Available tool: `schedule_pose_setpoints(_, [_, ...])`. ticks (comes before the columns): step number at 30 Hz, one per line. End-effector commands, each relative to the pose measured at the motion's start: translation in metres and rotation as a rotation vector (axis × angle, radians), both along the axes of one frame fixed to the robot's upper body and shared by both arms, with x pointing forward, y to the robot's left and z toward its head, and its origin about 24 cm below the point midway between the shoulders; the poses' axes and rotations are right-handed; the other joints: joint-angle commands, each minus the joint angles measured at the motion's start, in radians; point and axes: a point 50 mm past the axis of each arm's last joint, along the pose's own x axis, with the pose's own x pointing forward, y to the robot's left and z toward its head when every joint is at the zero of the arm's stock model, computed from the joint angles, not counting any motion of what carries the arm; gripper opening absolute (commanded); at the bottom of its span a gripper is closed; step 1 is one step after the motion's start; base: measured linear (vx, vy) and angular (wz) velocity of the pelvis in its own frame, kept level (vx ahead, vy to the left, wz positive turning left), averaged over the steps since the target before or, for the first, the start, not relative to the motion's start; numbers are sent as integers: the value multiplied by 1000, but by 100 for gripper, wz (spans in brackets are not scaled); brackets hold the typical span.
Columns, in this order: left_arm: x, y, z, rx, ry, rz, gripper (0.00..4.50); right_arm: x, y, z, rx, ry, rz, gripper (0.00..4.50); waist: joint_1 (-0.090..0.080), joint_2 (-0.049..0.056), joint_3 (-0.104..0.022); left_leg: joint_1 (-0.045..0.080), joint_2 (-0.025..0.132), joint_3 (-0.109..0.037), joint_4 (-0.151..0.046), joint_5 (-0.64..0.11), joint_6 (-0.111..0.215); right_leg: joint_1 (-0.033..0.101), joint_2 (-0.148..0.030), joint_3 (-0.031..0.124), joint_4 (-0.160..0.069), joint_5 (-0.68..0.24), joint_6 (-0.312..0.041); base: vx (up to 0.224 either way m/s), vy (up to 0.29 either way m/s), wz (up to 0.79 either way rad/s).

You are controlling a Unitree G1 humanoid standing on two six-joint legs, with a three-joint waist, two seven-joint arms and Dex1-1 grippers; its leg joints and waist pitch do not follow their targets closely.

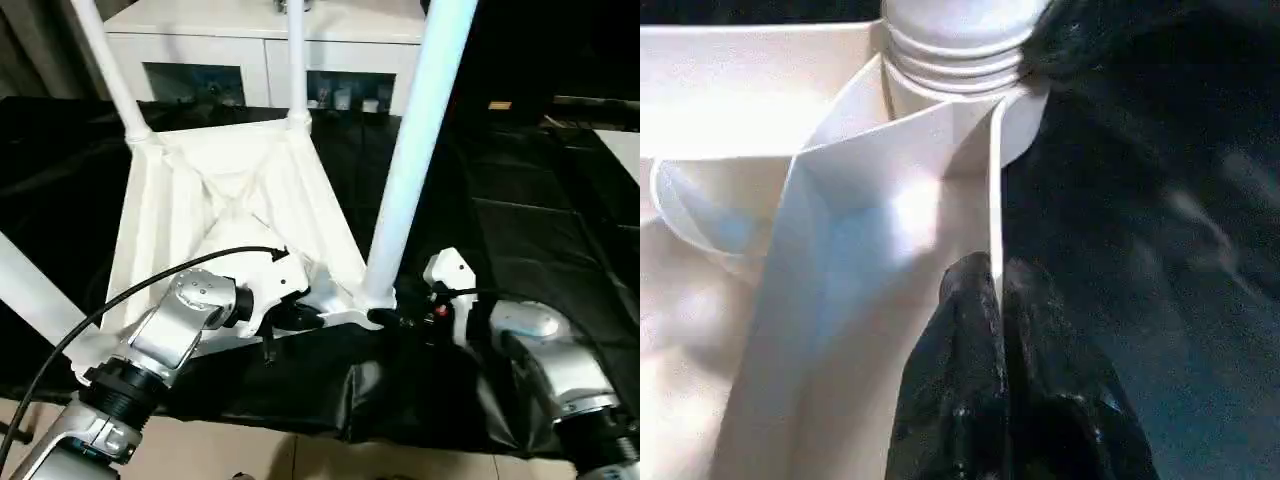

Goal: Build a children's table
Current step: Rotate leg to tighten

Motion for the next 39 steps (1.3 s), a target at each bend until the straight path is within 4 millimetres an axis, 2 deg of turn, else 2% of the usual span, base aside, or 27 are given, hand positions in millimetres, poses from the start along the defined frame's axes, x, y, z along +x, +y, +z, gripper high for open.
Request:
schedule_pose_setpoints(1, [-1, -26, -8, -26, 20, -10, 0, 13, 1, 0, -11, 17, -179, 269, -3, -7, -52, 10, 21, -9, -88, -330, 0, 44, -31, 18, -69, -343, -202, 0, 0, 0])
schedule_pose_setpoints(2, [4, -30, -9, -28, 10, 34, 0, 15, 4, -3, -10, 29, -240, 266, -5, -4, -51, 13, 19, -9, -87, -351, -3, 39, -31, 18, -72, -376, -193, 0, 0, 0])
schedule_pose_setpoints(3, [9, -36, -10, -36, 3, 78, 0, 17, 8, -6, -6, 48, -305, 260, -13, -7, -50, 17, 17, -11, -87, -384, -20, 35, -30, 17, -81, -441, -165, 0, 0, 0])
schedule_pose_setpoints(4, [11, -40, -10, -40, 2, 98, 0, 18, 10, -8, -10, 56, -338, 244, -12, -7, -52, 18, 16, -13, -86, -385, -22, 36, -32, 16, -82, -450, -158, 0, 0, 0])
schedule_pose_setpoints(5, [18, -48, -10, -49, -7, 160, 0, 21, 15, -12, -14, 80, -416, 244, -18, -6, -52, 11, 16, -14, -88, -376, -19, 37, -33, 16, -82, -449, -153, 0, 0, 0])
schedule_pose_setpoints(7, [24, -60, -11, -43, -19, 227, 0, 24, 26, -17, -42, 95, -491, 222, -21, -5, -52, 19, 13, -13, -85, -390, -22, 28, -30, 15, -90, -468, -145, 0, 0, 0])
schedule_pose_setpoints(8, [28, -65, -11, -39, -36, 266, 0, 24, 34, -19, -56, 99, -494, 222, -23, -2, -52, 19, 12, -15, -85, -399, -22, 29, -30, 13, -92, -479, -142, 0, 0, 0])
schedule_pose_setpoints(9, [32, -71, -10, -31, -61, 313, 0, 25, 45, -20, -84, 93, -481, 215, -27, -4, -51, 18, 11, -16, -85, -410, -21, 27, -29, 11, -96, -493, -133, 0, 0, 0])
schedule_pose_setpoints(10, [34, -73, -10, -28, -70, 329, 0, 26, 49, -20, -93, 90, -473, 207, -28, -4, -52, 18, 9, -16, -84, -411, -20, 28, -28, 10, -97, -496, -128, 0, 0, 0])
schedule_pose_setpoints(13, [37, -74, -10, -13, -96, 336, 0, 26, 58, -16, -85, 69, -420, 207, -26, -4, -56, 6, 14, -20, -90, -382, 1, 39, -31, 10, -93, -424, -134, 0, 0, 0])
schedule_pose_setpoints(15, [38, -74, -9, -8, -110, 327, 0, 25, 64, -7, -5, 46, -374, 223, -23, -6, -57, 8, 15, -17, -89, -381, 17, 39, -31, 13, -91, -383, -150, 0, 0, 0])
schedule_pose_setpoints(19, [35, -65, -14, 35, -125, 262, 0, 23, 49, 0, -63, -29, -364, 253, -18, -5, -58, 9, 18, -12, -89, -348, 23, 40, -31, 17, -84, -332, -175, 0, 0, 0])
schedule_pose_setpoints(20, [35, -61, -16, 47, -123, 255, 0, 21, 42, 3, -77, -42, -351, 265, -15, -9, -58, 7, 18, -13, -89, -335, 30, 44, -32, 16, -83, -322, -180, 0, 0, 0])
schedule_pose_setpoints(21, [35, -59, -16, 46, -122, 251, 0, 21, 37, 4, -91, -47, -349, 283, -13, -8, -58, 7, 18, -11, -88, -326, 34, 44, -33, 17, -82, -312, -182, 0, 0, 0])
schedule_pose_setpoints(24, [33, -51, -18, 50, -112, 226, 0, 18, 19, 9, -104, -51, -317, 297, -7, -7, -60, 6, 21, -12, -88, -301, 40, 49, -33, 18, -78, -278, -191, 0, 0, 0])
schedule_pose_setpoints(25, [32, -49, -18, 52, -117, 209, 0, 16, 14, 10, -108, -39, -291, 320, -4, -1, -59, 7, 22, -11, -88, -293, 43, 47, -33, 18, -76, -268, -196, 0, 0, 0])
schedule_pose_setpoints(28, [29, -44, -19, 58, -107, 172, 0, 13, 4, 14, -101, -24, -239, 333, -3, -2, -58, 7, 22, -10, -88, -301, 47, 49, -32, 18, -77, -260, -201, 0, 0, 0])
schedule_pose_setpoints(29, [26, -42, -19, 54, -96, 132, 0, 10, -3, 17, -94, -12, -194, 347, -2, -2, -59, 7, 24, -12, -88, -305, 48, 52, -33, 17, -76, -258, -205, 0, 0, 0])
schedule_pose_setpoints(30, [19, -37, -17, 43, -73, 35, 0, 2, -13, 21, -85, 10, -78, 347, -1, 2, -59, 8, 25, -11, -88, -304, 49, 51, -34, 19, -76, -252, -208, 0, 0, 0])
schedule_pose_setpoints(31, [17, -36, -17, 39, -70, 1, 0, -1, -15, 22, -84, 18, -40, 369, 4, 0, -59, 9, 29, -12, -88, -303, 57, 53, -35, 20, -74, -231, -217, 0, 0, 0])
schedule_pose_setpoints(32, [17, -36, -17, 39, -70, 1, 0, -1, -15, 22, -84, 18, -40, 373, 6, 0, -59, 9, 29, -11, -87, -296, 59, 53, -34, 20, -72, -217, -223, 0, 0, 0])
schedule_pose_setpoints(34, [1, -34, -10, -13, -23, -167, 0, -9, -19, 24, -123, 9, 83, 373, 7, -3, -57, 9, 30, -7, -88, -297, 60, 50, -36, 20, -72, -223, -237, 0, 0, 0])
schedule_pose_setpoints(35, [-3, -34, -9, -25, -7, -204, 0, -11, -19, 24, -127, 10, 104, 373, 8, 1, -57, 8, 32, -9, -91, -301, 54, 50, -38, 20, -69, -239, -238, 0, 0, 0])
schedule_pose_setpoints(36, [-6, -33, -8, -25, 3, -229, 0, -11, -18, 25, -124, 13, 114, 373, 7, -1, -55, 11, 32, -6, -91, -308, 53, 45, -36, 21, -72, -252, -237, 0, 0, 0])
schedule_pose_setpoints(38, [-10, -32, -7, -26, 16, -261, 0, -10, -17, 25, -116, 11, 126, 373, 19, 3, -54, 23, 36, -5, -92, -329, 35, 36, -34, 23, -73, -275, -236, 0, 0, 0])
schedule_pose_setpoints(39, [-11, -31, -6, -27, 16, -263, 0, -7, -17, 25, -117, 9, 131, 373, 25, 0, -54, 22, 36, -4, -94, -325, 26, 36, -34, 24, -71, -272, -233, 0, 0, 0])
